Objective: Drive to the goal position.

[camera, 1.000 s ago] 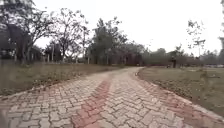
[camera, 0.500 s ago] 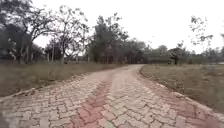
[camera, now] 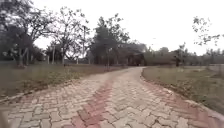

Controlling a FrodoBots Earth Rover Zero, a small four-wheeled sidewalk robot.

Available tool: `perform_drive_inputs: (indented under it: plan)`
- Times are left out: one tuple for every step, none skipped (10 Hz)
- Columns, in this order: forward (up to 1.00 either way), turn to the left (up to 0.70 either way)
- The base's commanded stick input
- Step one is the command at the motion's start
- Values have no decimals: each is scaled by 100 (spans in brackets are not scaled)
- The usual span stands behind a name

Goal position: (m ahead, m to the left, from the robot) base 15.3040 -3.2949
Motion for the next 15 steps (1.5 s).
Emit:
perform_drive_inputs:
  plan:
    - [70, 0]
    - [70, 0]
    - [70, 0]
    - [70, 0]
    - [70, 0]
    - [70, 0]
    - [70, 0]
    - [70, 0]
    - [70, 0]
    - [70, 0]
    - [70, 0]
    - [70, 0]
    - [70, 0]
    - [70, 0]
    - [70, 0]
